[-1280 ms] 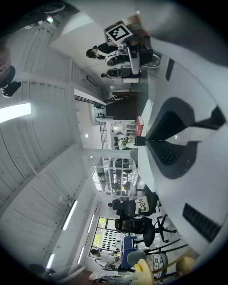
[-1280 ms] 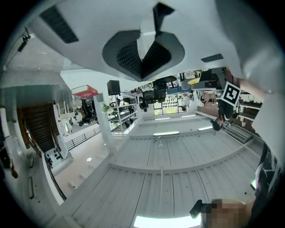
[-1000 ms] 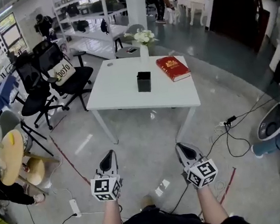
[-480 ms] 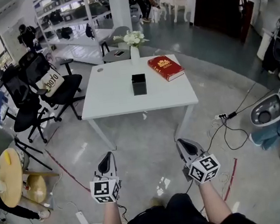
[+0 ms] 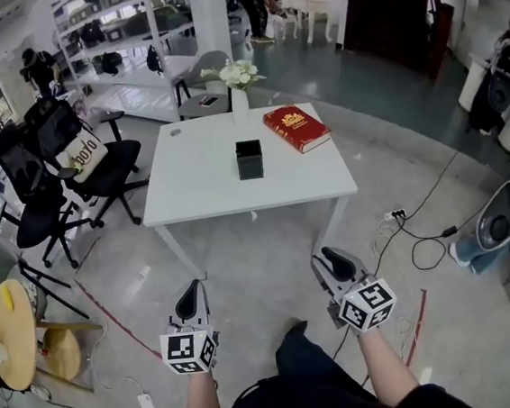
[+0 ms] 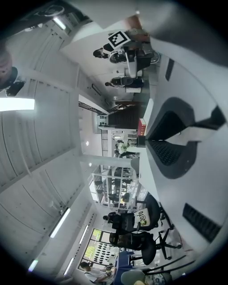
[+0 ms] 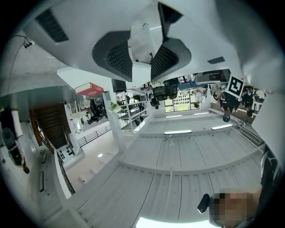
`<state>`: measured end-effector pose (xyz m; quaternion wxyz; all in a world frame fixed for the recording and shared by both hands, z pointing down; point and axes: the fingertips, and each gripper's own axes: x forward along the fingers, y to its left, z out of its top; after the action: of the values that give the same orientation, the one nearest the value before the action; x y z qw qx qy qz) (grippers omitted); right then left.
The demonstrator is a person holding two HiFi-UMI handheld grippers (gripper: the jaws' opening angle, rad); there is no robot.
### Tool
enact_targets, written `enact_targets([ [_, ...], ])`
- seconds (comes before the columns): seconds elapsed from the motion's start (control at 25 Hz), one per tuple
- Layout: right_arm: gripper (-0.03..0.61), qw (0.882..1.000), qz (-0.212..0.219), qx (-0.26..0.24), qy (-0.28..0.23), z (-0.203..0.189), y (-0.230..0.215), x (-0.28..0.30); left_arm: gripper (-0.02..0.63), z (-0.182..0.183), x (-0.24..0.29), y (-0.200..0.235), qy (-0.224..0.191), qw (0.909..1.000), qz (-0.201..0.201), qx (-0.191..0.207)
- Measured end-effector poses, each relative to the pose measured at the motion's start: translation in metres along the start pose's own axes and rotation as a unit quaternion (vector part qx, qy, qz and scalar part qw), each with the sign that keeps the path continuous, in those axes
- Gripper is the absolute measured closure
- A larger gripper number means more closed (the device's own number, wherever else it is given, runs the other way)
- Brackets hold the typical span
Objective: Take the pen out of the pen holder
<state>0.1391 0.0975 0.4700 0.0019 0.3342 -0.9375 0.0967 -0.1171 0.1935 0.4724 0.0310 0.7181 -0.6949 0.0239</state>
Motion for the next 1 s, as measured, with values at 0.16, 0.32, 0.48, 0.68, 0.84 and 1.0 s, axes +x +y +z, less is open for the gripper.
enact_targets([
  [0.16, 0.426, 1.000, 0.003, -0.003, 0.002, -0.001, -0.006, 0.022, 0.609, -0.005, 0.018, 0.015, 0.001, 0.9999, 0.005, -0.010],
  [0.32, 0.419, 1.000, 0.008, -0.001, -0.002, 0.001, -0.019, 0.053, 0.609, -0.003, 0.045, 0.030, 0.000, 0.9999, 0.008, -0.013],
  [0.48, 0.417, 1.000, 0.011, 0.004, -0.003, 0.005, -0.033, 0.087, 0.609, 0.002, 0.075, 0.047, 0.000, 0.9999, 0.010, -0.011],
  [0.68, 0.417, 1.000, 0.020, 0.007, 0.001, 0.010, -0.048, 0.127, 0.609, 0.006, 0.110, 0.063, 0.005, 0.9998, 0.012, -0.014],
  [0.84, 0.417, 1.000, 0.022, 0.008, 0.005, 0.012, -0.062, 0.155, 0.609, 0.004, 0.142, 0.072, 0.010, 0.9998, 0.008, -0.015],
  [1.0, 0.417, 1.000, 0.023, 0.008, 0.015, 0.011, -0.075, 0.178, 0.609, 0.003, 0.173, 0.075, 0.018, 0.9997, -0.002, -0.019],
])
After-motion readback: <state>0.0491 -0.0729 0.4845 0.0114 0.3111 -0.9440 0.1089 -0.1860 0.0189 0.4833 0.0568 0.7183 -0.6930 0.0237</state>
